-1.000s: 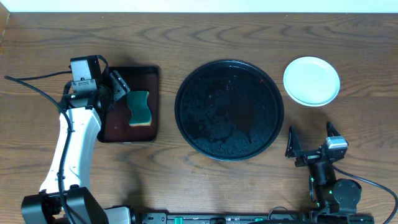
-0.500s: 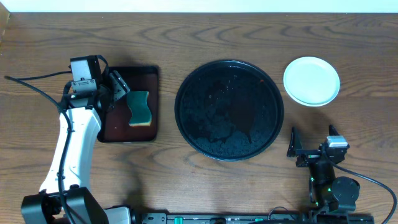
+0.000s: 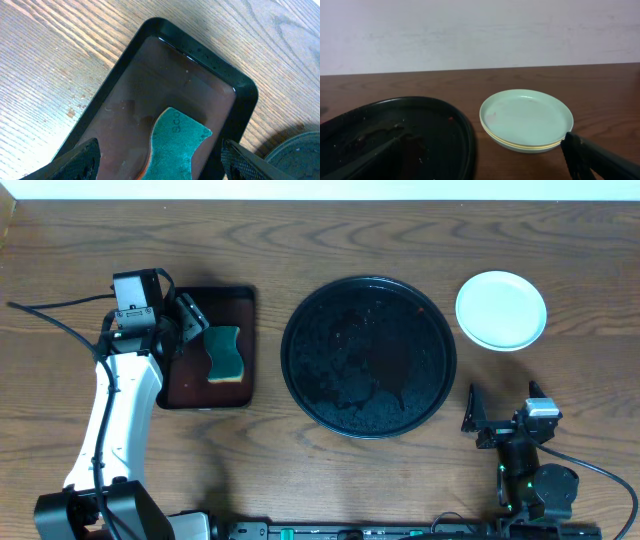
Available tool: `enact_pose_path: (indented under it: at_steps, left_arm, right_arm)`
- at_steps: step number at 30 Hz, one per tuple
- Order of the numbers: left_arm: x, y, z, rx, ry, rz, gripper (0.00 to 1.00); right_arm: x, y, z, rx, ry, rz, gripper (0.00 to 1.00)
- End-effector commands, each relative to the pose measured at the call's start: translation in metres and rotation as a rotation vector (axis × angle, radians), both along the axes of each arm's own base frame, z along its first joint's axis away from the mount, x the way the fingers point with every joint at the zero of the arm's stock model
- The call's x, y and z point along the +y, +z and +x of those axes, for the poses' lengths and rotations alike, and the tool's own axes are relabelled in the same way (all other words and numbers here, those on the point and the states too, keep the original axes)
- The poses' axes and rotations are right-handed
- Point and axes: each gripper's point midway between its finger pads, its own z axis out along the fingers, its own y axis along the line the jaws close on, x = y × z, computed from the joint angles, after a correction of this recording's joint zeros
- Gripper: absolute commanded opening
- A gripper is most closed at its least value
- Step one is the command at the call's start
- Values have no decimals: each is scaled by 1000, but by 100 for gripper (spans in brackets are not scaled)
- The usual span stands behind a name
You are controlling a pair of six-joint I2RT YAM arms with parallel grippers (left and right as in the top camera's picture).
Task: Clean dirty plates on tray and stack at the side
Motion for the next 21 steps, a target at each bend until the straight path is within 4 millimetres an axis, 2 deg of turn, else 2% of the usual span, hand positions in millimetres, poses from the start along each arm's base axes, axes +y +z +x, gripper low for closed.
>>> enact_pose_path:
  at_steps: [1,19,20,21]
  left_arm:
    - [4,8,4,-18,12,12,79]
    - [4,4,4,-7,12,10,79]
    - [4,4,4,-6,12,10,95]
    - [4,4,4,-6,12,11,95]
  right_arm:
    - [-4,-1,0,-1,-18,-15,99]
    - [-4,-1,0,-1,-18,-16,99]
    - [-4,-1,0,-1,-18,-16,99]
    - [-4,0,0,-1,-18,-16,99]
